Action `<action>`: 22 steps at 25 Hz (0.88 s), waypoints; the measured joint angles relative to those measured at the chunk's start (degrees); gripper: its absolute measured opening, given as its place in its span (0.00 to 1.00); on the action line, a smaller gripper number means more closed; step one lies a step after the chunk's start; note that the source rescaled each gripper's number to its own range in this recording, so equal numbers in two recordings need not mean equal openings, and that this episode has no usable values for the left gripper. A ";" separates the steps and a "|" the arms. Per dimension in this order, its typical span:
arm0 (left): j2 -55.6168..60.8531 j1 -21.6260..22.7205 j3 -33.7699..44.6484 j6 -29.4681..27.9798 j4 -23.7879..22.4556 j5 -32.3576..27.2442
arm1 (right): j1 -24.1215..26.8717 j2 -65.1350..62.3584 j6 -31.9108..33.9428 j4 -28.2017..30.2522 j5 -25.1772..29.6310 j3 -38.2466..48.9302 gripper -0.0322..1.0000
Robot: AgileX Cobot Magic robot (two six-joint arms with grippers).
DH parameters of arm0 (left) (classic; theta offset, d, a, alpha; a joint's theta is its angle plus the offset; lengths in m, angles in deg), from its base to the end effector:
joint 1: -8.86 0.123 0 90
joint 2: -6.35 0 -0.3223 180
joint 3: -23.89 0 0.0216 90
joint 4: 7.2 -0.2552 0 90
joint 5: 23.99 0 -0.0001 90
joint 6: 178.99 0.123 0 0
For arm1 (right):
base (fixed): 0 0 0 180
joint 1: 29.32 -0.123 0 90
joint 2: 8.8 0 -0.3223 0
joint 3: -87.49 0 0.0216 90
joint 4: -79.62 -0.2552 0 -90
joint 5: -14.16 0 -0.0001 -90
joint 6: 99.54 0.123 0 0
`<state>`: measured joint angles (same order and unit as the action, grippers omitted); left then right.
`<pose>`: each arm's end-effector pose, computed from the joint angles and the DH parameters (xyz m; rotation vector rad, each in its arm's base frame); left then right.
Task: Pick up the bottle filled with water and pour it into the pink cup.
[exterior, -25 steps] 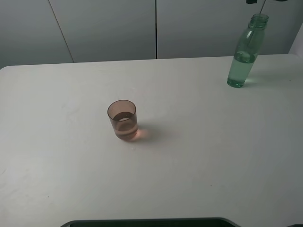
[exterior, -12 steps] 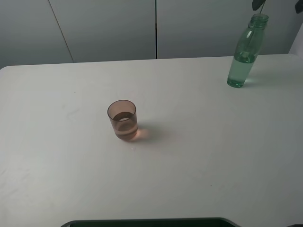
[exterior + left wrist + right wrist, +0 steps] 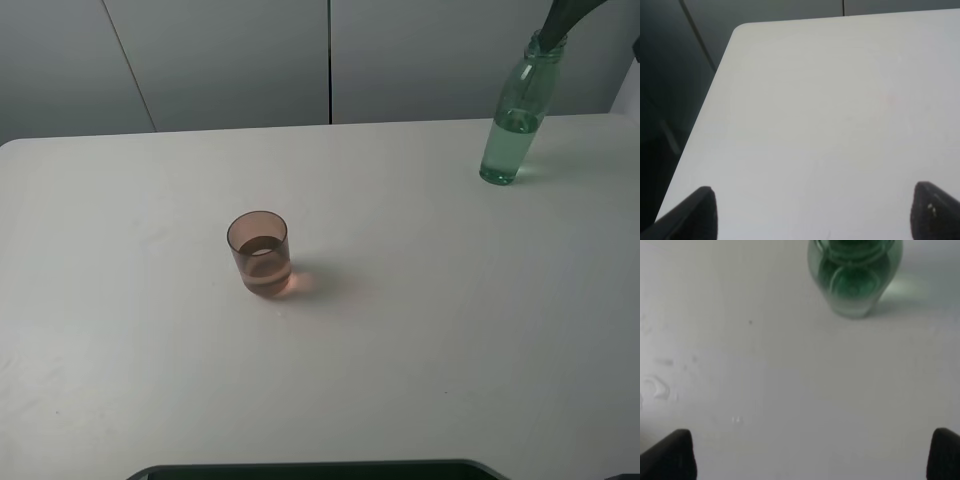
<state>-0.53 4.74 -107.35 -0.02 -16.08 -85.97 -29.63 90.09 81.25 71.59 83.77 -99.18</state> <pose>-0.0121 0.0177 0.2674 0.0449 2.0450 0.1296 0.3439 0.0180 0.3374 0.0511 2.8190 0.2008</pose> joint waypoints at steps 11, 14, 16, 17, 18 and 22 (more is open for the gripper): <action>0.00 0.00 0.00 0.00 0.00 0.00 | -0.16 -23.87 0.24 -0.10 0.32 28.03 1.00; 0.00 0.00 0.00 0.00 0.00 0.00 | -0.26 -31.69 0.46 -0.10 0.32 35.88 1.00; 0.00 0.00 0.00 0.00 0.00 0.00 | -0.26 -37.02 0.58 -0.10 0.18 41.12 1.00; -0.05 0.00 0.00 0.00 0.00 0.00 | -0.26 -39.14 0.58 -0.10 -0.38 43.66 1.00; -0.05 0.00 0.00 0.00 0.00 0.00 | -0.26 -41.56 0.58 -0.10 -0.82 45.71 1.00; 0.00 0.00 0.00 0.00 0.00 0.00 | -0.26 -50.21 0.18 0.02 -4.40 53.93 1.00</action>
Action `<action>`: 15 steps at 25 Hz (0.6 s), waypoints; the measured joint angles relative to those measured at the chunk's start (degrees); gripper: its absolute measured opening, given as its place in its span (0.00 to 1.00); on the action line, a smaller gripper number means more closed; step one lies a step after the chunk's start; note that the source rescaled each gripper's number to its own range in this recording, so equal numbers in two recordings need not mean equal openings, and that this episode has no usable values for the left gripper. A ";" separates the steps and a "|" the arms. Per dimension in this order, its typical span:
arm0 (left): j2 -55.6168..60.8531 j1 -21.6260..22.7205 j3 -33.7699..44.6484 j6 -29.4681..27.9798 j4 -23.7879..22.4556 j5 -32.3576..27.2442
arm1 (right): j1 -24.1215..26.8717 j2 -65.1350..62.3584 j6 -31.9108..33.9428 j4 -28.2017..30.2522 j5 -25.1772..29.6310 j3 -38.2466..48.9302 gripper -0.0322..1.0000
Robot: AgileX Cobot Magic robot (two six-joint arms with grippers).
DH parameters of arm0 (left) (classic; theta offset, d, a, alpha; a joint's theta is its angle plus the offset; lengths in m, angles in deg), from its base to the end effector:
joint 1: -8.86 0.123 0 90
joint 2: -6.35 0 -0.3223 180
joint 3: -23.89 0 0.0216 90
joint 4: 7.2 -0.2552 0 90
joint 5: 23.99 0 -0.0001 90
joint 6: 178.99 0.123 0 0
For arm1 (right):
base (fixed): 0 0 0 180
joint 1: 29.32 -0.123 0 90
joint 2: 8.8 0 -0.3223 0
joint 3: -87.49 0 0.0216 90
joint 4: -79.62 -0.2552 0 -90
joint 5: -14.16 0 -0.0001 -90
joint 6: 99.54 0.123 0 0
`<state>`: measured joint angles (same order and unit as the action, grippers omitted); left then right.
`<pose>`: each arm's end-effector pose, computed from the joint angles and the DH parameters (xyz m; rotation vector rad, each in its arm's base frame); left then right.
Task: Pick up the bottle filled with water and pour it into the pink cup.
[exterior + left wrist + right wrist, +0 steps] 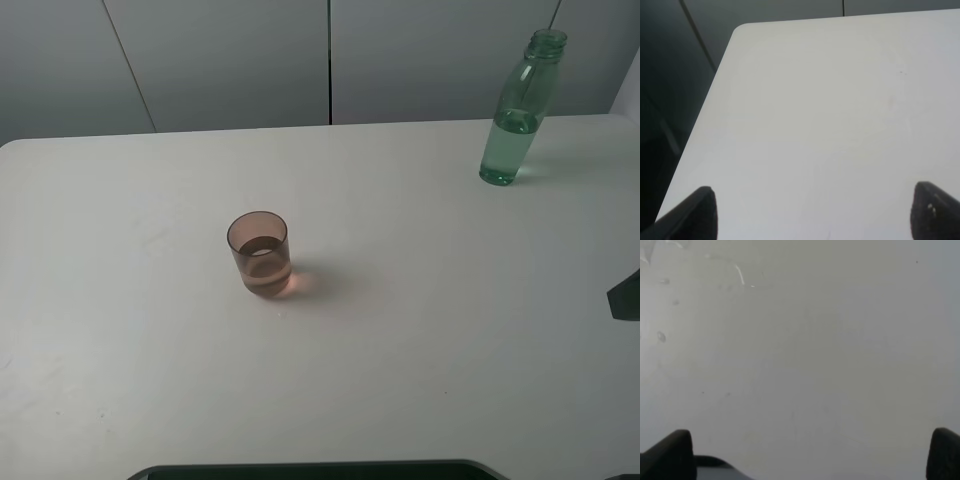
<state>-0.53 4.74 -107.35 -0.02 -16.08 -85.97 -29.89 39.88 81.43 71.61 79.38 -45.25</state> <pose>-0.0121 0.0177 0.2674 0.0449 2.0450 0.1296 0.0828 0.0164 0.2448 0.0626 2.8078 0.1984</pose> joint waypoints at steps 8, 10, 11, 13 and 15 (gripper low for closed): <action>-0.05 0.00 0.00 -0.23 0.00 0.00 | 0.00 -12.16 -1.68 1.26 -2.48 1.60 1.00; -0.05 0.00 0.00 -0.23 0.00 0.00 | 0.00 -15.13 -2.55 1.26 -2.48 1.60 1.00; -0.05 0.00 0.00 -0.23 0.00 0.00 | 0.00 -16.85 -2.93 1.26 -2.48 1.60 1.00; 0.00 0.00 0.00 -0.23 0.00 0.00 | 0.00 -20.17 -3.35 1.26 -2.48 1.60 1.00; 0.00 0.00 0.00 -0.23 0.00 0.00 | 0.00 -24.03 -3.58 1.26 -2.48 1.60 1.00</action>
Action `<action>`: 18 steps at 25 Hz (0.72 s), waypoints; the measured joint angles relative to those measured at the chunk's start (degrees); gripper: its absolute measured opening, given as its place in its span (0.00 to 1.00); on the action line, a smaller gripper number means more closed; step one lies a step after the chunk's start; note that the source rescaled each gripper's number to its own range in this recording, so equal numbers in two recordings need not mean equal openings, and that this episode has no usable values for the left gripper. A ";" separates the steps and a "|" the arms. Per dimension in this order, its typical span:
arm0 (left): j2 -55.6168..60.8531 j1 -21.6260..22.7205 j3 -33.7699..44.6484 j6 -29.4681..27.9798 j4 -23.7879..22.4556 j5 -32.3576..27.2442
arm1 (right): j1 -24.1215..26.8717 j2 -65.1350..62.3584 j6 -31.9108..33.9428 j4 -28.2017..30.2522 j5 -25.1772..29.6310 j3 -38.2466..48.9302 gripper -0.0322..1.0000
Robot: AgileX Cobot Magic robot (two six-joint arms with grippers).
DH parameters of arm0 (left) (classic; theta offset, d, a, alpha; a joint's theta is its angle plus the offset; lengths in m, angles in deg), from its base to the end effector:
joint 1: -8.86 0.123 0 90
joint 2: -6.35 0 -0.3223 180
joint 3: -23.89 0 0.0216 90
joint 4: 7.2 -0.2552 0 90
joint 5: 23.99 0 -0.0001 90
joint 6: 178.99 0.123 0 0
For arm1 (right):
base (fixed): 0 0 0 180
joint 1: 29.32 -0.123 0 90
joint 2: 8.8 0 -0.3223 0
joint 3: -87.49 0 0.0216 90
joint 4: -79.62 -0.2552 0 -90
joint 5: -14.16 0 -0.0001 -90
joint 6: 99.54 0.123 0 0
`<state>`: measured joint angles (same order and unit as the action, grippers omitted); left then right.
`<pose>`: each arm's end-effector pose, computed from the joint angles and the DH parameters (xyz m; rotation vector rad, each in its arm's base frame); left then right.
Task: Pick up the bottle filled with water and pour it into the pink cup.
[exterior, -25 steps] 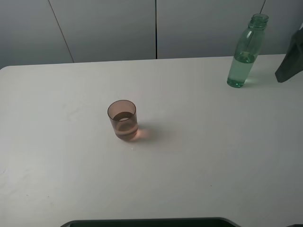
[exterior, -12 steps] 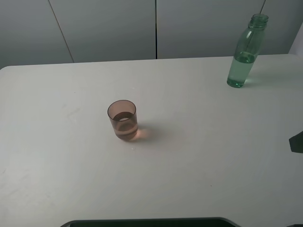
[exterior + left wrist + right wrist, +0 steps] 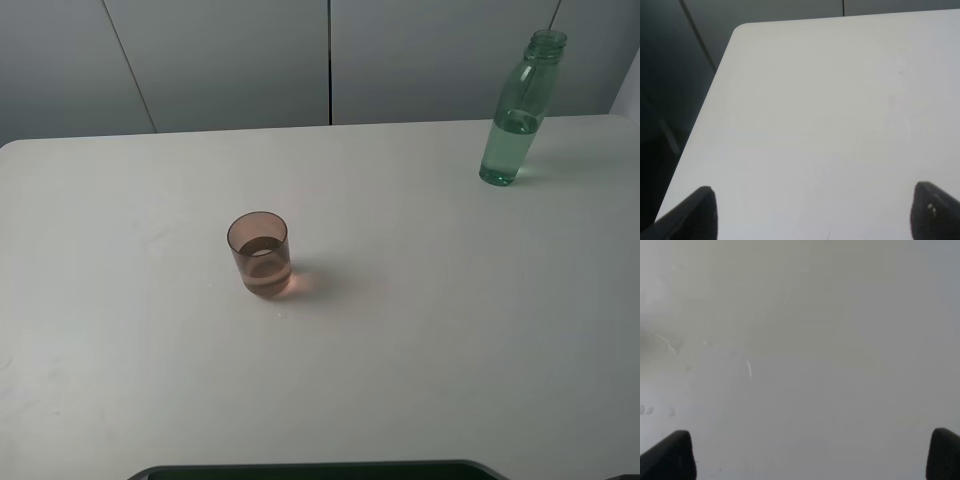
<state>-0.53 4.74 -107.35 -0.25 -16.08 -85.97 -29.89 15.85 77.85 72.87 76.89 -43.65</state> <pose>-0.0121 0.0177 0.2674 0.0408 2.0450 0.1271 0.0303 0.0132 0.2624 -0.0517 2.3728 0.1332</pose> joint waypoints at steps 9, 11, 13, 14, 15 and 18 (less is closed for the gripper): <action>0.00 0.00 0.00 0.00 0.00 0.00 | 0.00 -16.99 0.38 1.62 0.11 0.00 1.00; -0.05 0.00 0.00 0.00 0.00 0.00 | 0.00 -17.66 0.38 1.62 0.11 0.00 1.00; 0.00 0.00 0.00 0.00 0.00 0.00 | 0.00 -17.66 0.49 1.88 0.11 0.00 1.00; -0.05 0.00 0.00 0.00 0.00 0.00 | 0.00 -17.79 0.49 2.04 0.11 0.00 1.00; 0.00 0.00 0.00 0.00 0.00 0.00 | 0.00 -17.79 0.59 2.16 0.11 0.00 1.00; 0.00 0.00 0.00 0.00 0.00 0.00 | 0.00 -17.79 0.57 2.58 0.11 0.00 1.00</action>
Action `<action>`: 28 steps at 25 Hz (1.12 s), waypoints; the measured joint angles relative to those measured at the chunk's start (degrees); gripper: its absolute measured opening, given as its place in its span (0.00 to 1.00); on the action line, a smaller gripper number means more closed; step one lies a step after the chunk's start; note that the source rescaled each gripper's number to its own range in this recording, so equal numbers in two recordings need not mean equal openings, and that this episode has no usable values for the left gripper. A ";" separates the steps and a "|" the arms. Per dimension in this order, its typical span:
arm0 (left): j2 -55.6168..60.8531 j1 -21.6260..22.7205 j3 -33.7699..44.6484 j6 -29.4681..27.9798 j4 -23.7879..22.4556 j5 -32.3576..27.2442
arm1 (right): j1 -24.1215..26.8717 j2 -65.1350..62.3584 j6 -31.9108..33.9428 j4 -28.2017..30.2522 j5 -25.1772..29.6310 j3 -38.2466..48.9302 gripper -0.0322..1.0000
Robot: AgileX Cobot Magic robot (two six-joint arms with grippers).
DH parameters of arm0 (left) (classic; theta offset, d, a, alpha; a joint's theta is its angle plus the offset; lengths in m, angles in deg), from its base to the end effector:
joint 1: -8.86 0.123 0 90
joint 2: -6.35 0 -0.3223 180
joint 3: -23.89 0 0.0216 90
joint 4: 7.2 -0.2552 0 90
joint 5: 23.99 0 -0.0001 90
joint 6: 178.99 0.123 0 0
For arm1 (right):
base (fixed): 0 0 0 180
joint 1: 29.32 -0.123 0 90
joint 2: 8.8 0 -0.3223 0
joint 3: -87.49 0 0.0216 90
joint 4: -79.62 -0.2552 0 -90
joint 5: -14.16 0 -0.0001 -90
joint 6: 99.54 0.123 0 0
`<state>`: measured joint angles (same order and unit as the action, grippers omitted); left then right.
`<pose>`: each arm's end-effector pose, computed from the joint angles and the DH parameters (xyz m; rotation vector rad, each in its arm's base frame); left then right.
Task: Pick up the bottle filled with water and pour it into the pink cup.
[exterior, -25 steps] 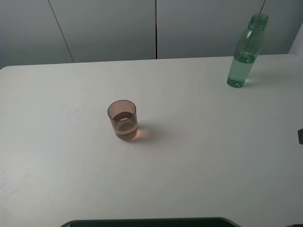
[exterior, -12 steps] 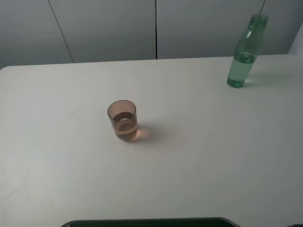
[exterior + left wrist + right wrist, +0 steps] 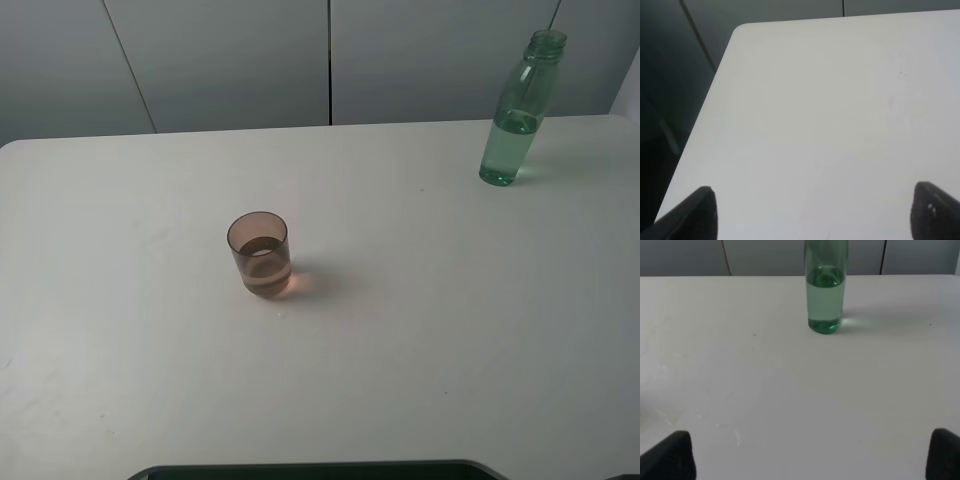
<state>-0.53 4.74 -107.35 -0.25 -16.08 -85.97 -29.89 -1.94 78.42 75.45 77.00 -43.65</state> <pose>-0.0121 0.0177 0.2674 0.0408 2.0450 0.1271 -0.0135 0.0078 0.2644 -0.0525 2.0672 0.0716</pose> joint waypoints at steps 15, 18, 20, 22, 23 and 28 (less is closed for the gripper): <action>0.00 0.00 0.00 0.00 0.00 0.00 | 0.00 0.00 0.00 0.10 0.00 0.00 1.00; 0.00 0.00 0.00 0.00 0.00 0.00 | 0.00 0.00 0.00 0.10 0.00 0.00 1.00; 0.00 0.00 0.00 0.00 0.00 0.00 | 0.00 0.00 0.04 0.10 0.00 0.00 1.00; 0.00 0.00 0.00 0.00 0.00 0.00 | 0.00 0.00 0.04 0.10 0.00 0.00 1.00; 0.00 0.00 0.00 0.00 0.00 0.00 | 0.00 0.00 0.04 0.10 0.00 0.00 1.00; 0.00 0.00 0.00 0.00 0.00 0.00 | 0.00 0.00 0.04 0.10 0.00 0.00 1.00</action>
<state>-0.53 4.74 -107.35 -0.25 -16.08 -85.97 -29.89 -1.94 78.46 75.55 77.00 -43.65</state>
